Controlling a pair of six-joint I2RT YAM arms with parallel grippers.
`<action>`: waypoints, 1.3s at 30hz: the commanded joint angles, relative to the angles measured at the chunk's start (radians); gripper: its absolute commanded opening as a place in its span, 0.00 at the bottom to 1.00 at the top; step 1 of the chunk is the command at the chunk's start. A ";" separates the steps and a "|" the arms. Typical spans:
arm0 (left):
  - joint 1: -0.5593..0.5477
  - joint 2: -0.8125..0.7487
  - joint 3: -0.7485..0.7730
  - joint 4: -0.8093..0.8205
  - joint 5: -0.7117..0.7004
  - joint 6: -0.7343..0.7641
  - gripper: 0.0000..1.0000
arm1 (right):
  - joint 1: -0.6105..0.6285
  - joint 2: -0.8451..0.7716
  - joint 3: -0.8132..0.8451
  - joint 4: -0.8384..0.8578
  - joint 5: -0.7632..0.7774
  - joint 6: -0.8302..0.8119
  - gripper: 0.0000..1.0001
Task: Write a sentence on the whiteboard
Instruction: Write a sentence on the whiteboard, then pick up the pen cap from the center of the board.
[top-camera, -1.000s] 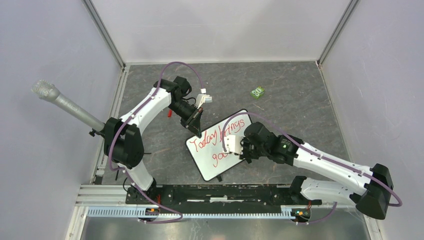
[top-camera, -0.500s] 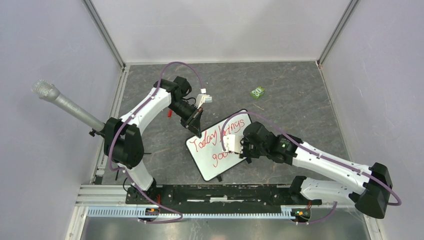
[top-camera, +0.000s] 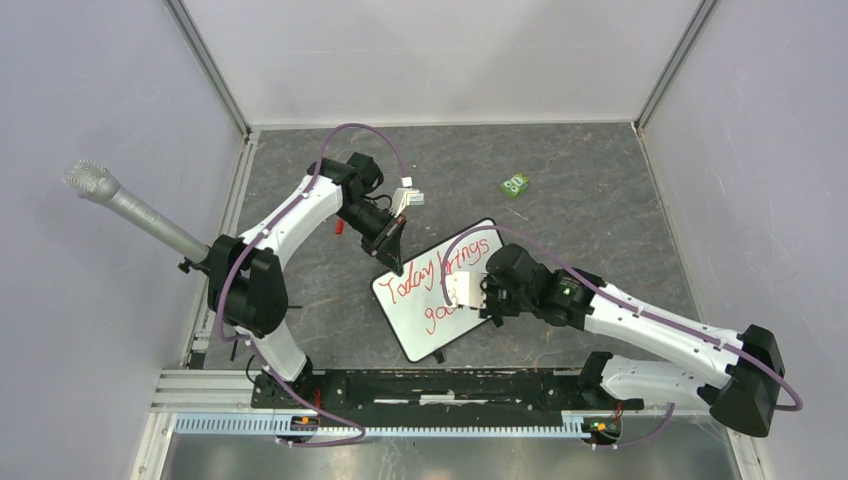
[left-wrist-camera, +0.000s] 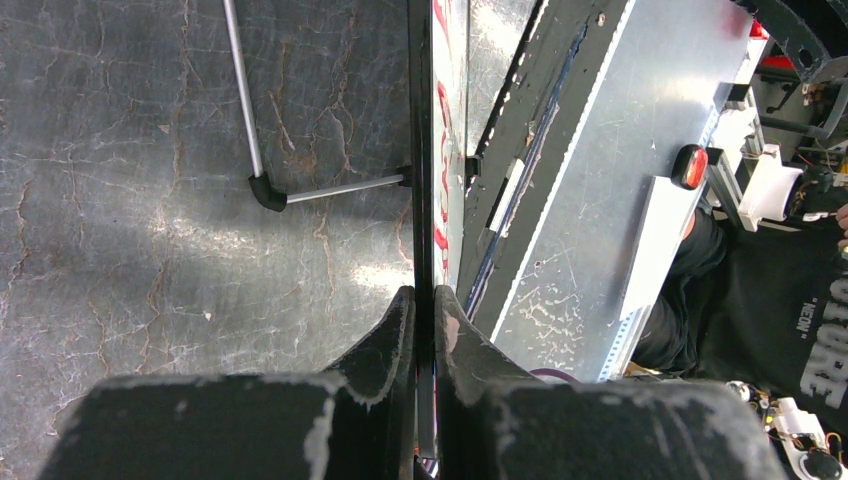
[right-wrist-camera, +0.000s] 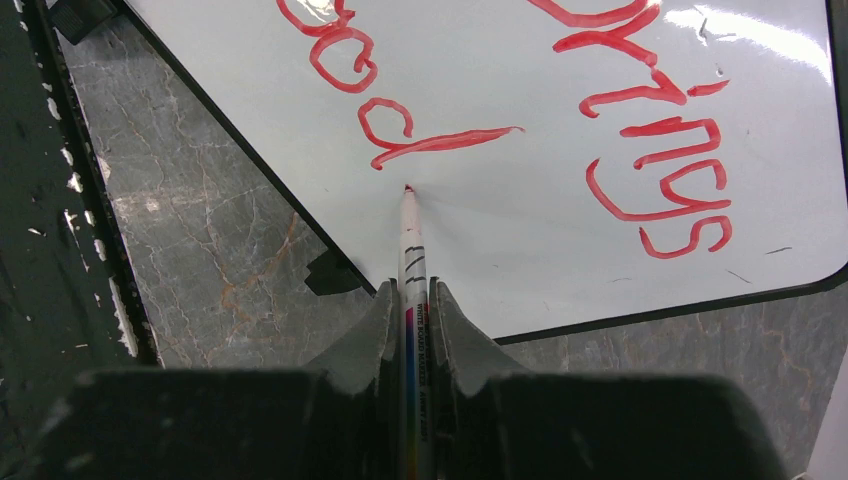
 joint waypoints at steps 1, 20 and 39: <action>-0.006 -0.024 -0.004 0.044 -0.015 -0.022 0.04 | 0.000 -0.031 0.057 -0.011 -0.047 -0.043 0.00; 0.024 -0.127 0.214 0.038 -0.034 -0.135 0.70 | -0.037 -0.075 0.244 0.031 -0.128 0.021 0.00; 0.284 -0.097 -0.026 0.468 -0.695 -0.525 0.68 | -0.385 0.032 0.354 0.065 -0.406 0.220 0.00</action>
